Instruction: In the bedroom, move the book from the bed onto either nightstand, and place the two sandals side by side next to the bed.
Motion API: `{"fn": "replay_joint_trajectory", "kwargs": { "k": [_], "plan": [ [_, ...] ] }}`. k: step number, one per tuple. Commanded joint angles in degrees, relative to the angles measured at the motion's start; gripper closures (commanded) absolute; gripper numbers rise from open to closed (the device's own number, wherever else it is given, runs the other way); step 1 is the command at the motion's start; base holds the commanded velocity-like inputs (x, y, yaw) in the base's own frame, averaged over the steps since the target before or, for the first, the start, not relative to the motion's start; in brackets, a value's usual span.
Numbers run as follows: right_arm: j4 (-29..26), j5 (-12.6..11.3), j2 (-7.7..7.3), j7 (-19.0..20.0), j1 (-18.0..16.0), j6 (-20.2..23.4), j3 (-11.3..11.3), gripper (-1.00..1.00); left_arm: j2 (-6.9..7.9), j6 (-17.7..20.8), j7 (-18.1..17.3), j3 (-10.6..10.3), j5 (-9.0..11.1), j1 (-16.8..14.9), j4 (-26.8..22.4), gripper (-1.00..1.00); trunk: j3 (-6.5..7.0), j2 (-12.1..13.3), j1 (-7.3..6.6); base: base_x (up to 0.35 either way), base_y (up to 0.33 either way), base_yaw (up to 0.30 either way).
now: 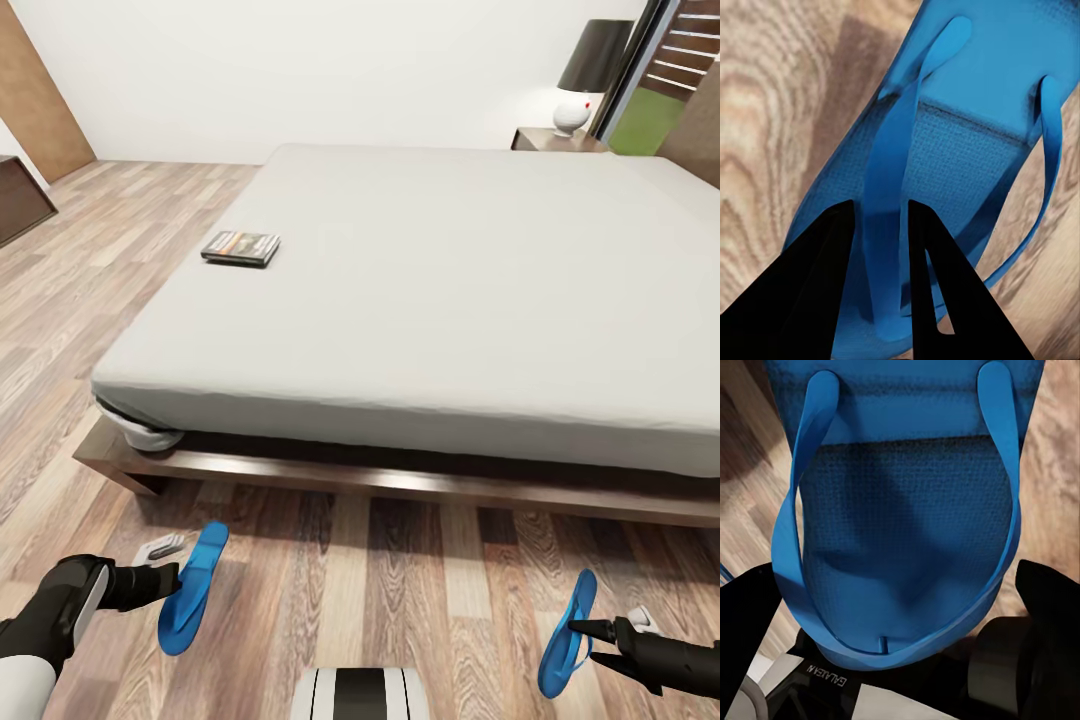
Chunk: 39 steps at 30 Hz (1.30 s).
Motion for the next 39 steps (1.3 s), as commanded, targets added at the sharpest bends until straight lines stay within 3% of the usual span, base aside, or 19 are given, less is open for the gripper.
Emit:
{"fn": "replay_joint_trajectory", "kwargs": {
  "k": [1, 19, 39],
  "plan": [
    [0.00, 0.00, 0.00, 0.08, -0.02, 0.26, -0.11, 1.00, -0.03, 0.21, -0.41, 0.20, -0.51, -0.03, -0.03, 1.00, -0.04, -0.02, -0.01, 0.027, 0.022, 0.000],
    [0.00, 0.00, 0.00, 0.07, -0.02, 0.26, -0.12, 1.00, -0.12, 0.28, -0.41, 0.15, -0.45, -0.03, -0.02, 1.00, -0.04, -0.02, -0.01, 0.061, 0.067, 0.000],
    [0.00, 0.00, 0.00, 0.09, -0.02, 0.26, -0.12, 1.00, -0.12, 0.28, -0.41, 0.12, -0.45, -0.03, 0.03, 1.00, -4.47, -0.28, 0.51, 0.000, 0.000, 0.000]
  ]
}}
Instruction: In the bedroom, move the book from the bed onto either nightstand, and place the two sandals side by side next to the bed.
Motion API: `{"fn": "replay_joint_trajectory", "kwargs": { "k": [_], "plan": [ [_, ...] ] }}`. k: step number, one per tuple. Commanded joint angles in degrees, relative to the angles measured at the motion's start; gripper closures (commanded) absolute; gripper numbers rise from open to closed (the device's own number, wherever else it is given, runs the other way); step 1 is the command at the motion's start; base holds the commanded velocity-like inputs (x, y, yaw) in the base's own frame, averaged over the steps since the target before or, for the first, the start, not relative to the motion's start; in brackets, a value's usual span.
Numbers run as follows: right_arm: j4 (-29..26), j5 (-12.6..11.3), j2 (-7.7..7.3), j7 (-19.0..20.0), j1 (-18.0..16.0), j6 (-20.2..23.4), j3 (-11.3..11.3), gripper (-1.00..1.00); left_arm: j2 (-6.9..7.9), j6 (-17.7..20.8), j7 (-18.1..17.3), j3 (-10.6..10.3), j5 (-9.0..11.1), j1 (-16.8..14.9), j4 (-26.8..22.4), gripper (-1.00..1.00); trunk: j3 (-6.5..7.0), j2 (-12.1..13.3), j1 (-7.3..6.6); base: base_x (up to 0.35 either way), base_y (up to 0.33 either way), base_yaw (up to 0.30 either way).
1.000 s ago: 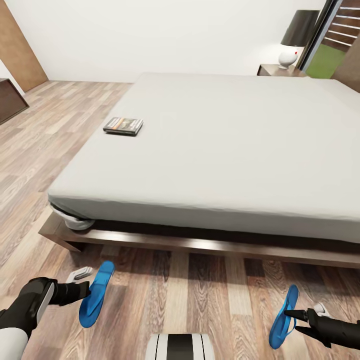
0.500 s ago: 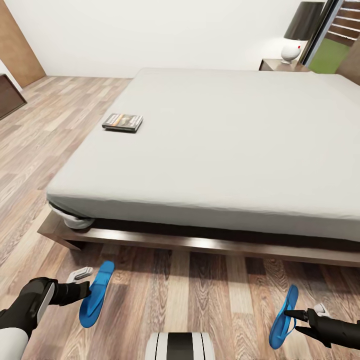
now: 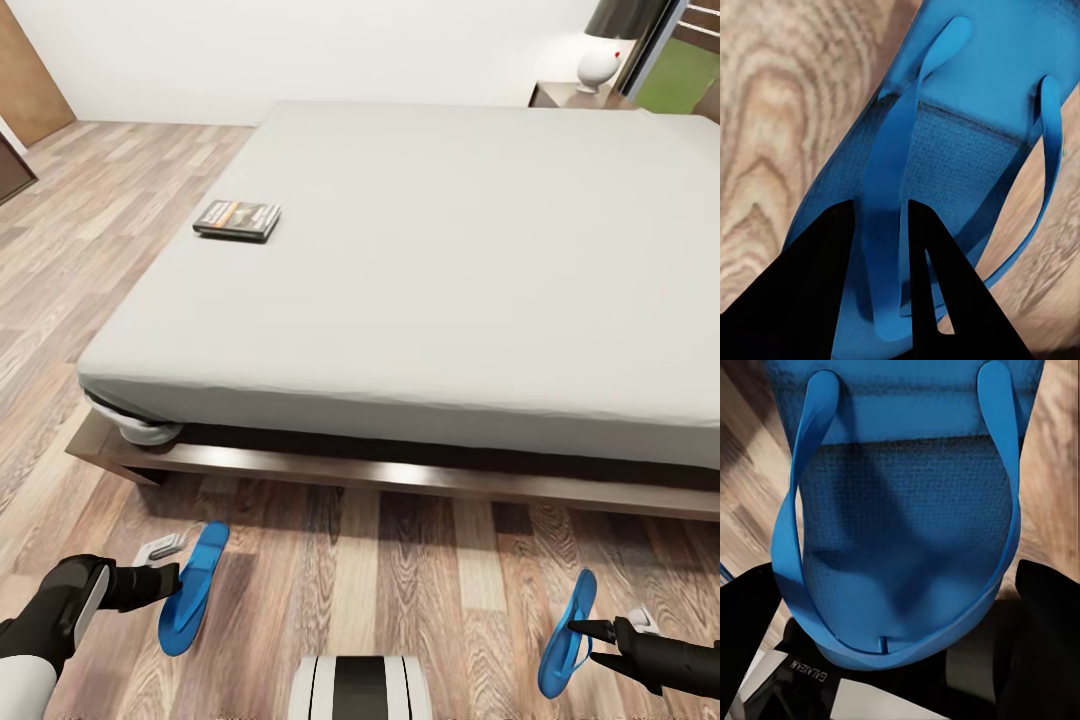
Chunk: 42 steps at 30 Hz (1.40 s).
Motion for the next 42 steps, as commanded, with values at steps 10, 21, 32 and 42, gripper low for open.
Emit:
{"fn": "replay_joint_trajectory", "kwargs": {
  "k": [10, 21, 32, 42],
  "plan": [
    [0.00, -0.10, 0.00, 0.09, -0.02, 0.29, -0.12, 1.00, -0.03, 0.25, -0.41, 0.20, -0.45, -0.03, -0.10, 1.00, -2.26, -0.15, 0.24, 0.000, 0.000, 0.000],
    [-0.91, -0.47, -0.16, 3.51, -0.02, 0.29, -0.05, 1.00, -0.03, 0.25, -0.41, 0.20, -0.45, -0.03, -0.05, 1.00, -2.70, -0.18, 0.30, 0.000, 0.000, 0.000],
    [-1.43, 0.20, -0.26, 20.86, -0.02, 0.20, 0.32, 1.00, -0.03, 0.25, -0.41, 0.20, -0.45, -0.03, -0.05, 1.00, -2.92, -0.19, 0.32, 0.000, 0.000, 0.000],
    [-1.41, 0.21, -0.26, 20.91, -0.02, 0.22, 0.34, 1.00, -0.05, 0.25, -0.41, 0.20, -0.45, -0.03, -0.05, 1.00, -5.14, -0.32, 0.58, 0.000, 0.000, 0.000]
  ]
}}
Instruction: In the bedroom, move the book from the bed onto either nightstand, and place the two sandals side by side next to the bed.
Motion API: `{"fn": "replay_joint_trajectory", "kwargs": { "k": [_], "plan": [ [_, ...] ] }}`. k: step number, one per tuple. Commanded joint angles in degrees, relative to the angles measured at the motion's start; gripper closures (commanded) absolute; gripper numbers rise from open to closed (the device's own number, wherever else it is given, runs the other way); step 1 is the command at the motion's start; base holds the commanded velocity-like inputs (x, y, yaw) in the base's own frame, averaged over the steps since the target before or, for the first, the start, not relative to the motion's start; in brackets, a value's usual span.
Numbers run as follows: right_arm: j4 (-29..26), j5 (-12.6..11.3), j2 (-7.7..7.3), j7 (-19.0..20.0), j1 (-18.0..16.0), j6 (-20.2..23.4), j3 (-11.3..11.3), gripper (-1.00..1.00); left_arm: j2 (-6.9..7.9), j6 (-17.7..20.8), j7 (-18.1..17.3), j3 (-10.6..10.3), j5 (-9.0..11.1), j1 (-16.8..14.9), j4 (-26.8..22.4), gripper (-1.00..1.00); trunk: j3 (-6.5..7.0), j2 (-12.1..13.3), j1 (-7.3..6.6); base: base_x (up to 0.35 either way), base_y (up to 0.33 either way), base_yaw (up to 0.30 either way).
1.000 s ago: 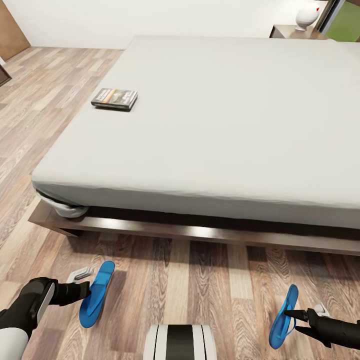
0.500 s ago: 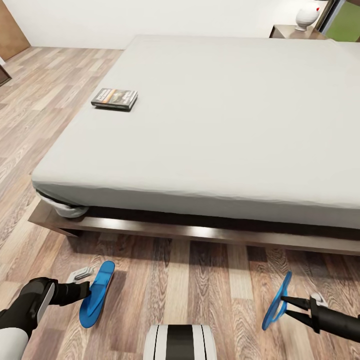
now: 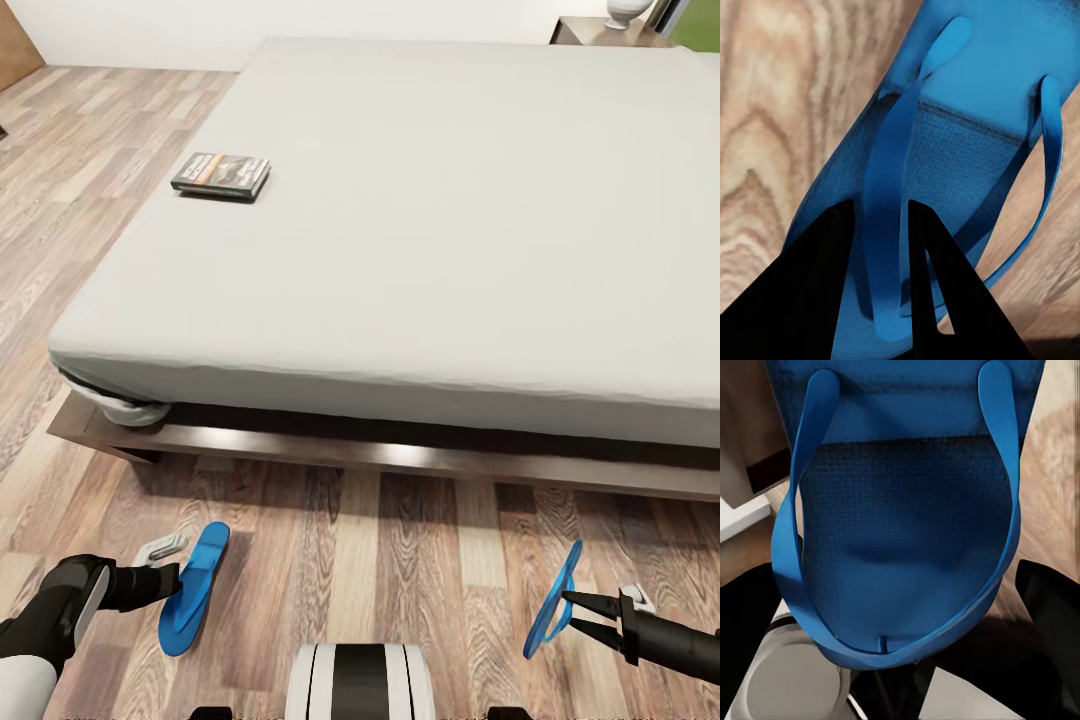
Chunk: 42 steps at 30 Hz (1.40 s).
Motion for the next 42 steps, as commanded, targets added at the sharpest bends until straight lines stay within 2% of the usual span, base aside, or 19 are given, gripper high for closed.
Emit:
{"fn": "replay_joint_trajectory", "kwargs": {
  "k": [1, 8, 18, 21, 24, 26, 34, 38, 42],
  "plan": [
    [0.02, -0.18, -0.01, 0.01, -0.02, 0.51, -0.07, 1.00, -0.03, 0.23, -0.41, 0.21, -0.46, -0.03, -0.06, 1.00, -0.26, -0.03, 0.01, 0.000, 0.000, 0.000],
    [0.00, -0.18, 0.01, -0.02, -0.02, 0.54, -0.13, 1.00, -0.09, 0.23, -0.41, 0.21, -0.46, -0.03, -0.06, 1.00, -1.81, -0.12, 0.19, 0.000, 0.000, 0.000],
    [-0.01, -0.18, -0.01, -0.02, -0.02, 0.50, -0.13, 1.00, -0.07, -0.03, -0.46, 0.27, -0.39, 0.00, -0.06, 1.00, -1.81, -0.12, 0.19, 0.000, 0.000, 0.000],
    [-0.01, -0.18, -0.01, -0.02, -0.02, 0.53, -0.13, 1.00, -0.08, -3.94, -0.43, 2.56, -0.38, 0.05, 0.46, 1.00, -1.81, -0.12, 0.19, 0.000, 0.000, 0.000],
    [-0.01, -0.18, -0.01, -0.02, -0.02, 0.53, -0.13, 1.00, -0.09, -5.50, -0.48, 5.34, -0.37, 0.06, 2.19, 1.00, -1.81, -0.12, 0.19, 0.000, 0.000, 0.000],
    [0.01, -0.18, -0.01, -0.02, -0.02, 0.50, -0.13, 1.00, -0.08, -5.94, -0.58, 6.22, -0.37, 0.06, 2.61, 1.00, -1.81, -0.12, 0.19, 0.000, 0.000, 0.000],
    [0.00, -0.18, -0.01, -0.02, -0.02, 0.51, -0.13, 1.00, -0.02, -6.10, -0.60, 6.71, -0.44, 0.06, 2.75, 1.00, -1.81, -0.12, 0.19, 0.000, 0.000, 0.000],
    [-0.01, -0.18, -0.01, -0.02, -0.02, 0.51, -0.13, 1.00, -0.02, -6.10, -0.59, 7.08, -0.46, 0.06, 2.76, 1.00, -2.70, -0.18, 0.30, 0.000, 0.000, 0.000],
    [0.01, -0.18, 0.00, -0.02, -0.02, 0.50, -0.13, 1.00, -0.02, -6.10, -0.59, 7.14, -0.46, 0.06, 2.76, 1.00, -2.70, -0.18, 0.30, 0.000, 0.000, 0.000]
  ]
}}
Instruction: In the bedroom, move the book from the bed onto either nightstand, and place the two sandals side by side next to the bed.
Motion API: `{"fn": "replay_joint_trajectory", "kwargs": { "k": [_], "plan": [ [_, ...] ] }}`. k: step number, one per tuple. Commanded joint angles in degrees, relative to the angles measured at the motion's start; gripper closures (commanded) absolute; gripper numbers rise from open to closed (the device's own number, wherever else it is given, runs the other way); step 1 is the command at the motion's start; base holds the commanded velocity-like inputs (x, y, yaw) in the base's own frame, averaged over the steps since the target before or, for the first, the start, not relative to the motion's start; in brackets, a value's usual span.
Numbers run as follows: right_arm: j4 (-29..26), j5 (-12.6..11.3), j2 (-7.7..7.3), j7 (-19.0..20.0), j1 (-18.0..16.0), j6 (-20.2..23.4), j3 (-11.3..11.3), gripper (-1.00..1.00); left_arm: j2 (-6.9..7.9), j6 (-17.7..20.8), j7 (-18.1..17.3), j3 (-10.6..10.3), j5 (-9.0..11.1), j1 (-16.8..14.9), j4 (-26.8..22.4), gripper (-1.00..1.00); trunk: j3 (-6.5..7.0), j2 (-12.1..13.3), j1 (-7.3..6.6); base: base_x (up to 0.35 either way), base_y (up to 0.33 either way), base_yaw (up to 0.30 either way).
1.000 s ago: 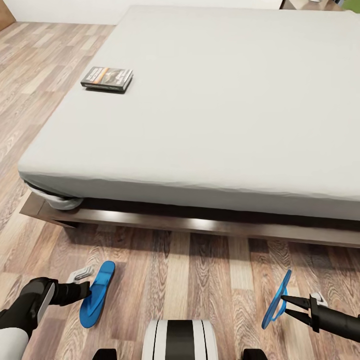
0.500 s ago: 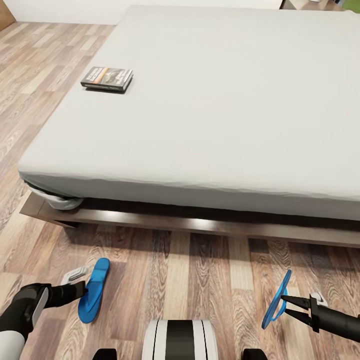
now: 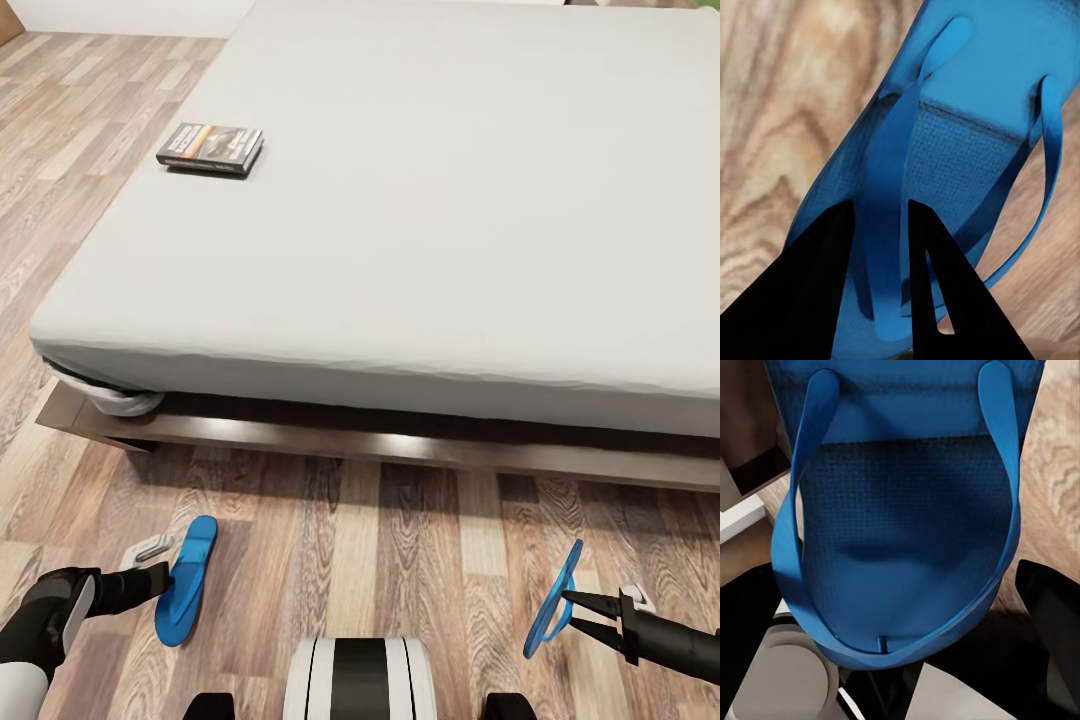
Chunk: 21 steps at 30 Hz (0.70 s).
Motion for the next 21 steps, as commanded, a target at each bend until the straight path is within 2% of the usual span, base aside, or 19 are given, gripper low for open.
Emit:
{"fn": "replay_joint_trajectory", "kwargs": {
  "k": [1, 7, 11, 21],
  "plan": [
    [0.00, -0.14, -0.01, 0.03, -0.01, 0.49, -0.01, 1.00, -0.04, 0.25, -0.41, 0.26, -0.52, -0.03, -0.05, 1.00, -0.03, -0.01, -0.01, 0.000, 0.000, 0.000],
    [0.04, -0.14, -0.01, 0.03, -0.01, 0.49, -0.01, 1.00, -0.04, 0.25, -0.42, 0.27, -0.50, -0.03, -0.05, 1.00, -0.03, -0.01, -0.01, 0.000, 0.008, 0.000],
    [-0.01, -0.14, -0.02, 0.03, -0.01, 0.49, -0.01, 1.00, -0.04, 0.25, -0.41, 0.27, -0.52, -0.03, -0.05, 1.00, -0.03, -0.01, -0.01, 0.000, 0.157, 0.000],
    [-0.01, -0.14, -0.01, 0.03, -0.01, 0.49, -0.01, 1.00, -0.04, 0.25, -0.42, 0.27, -0.50, -0.03, -0.05, 1.00, -0.03, -0.01, -0.01, 0.031, 0.009, 0.000]
  ]
}}
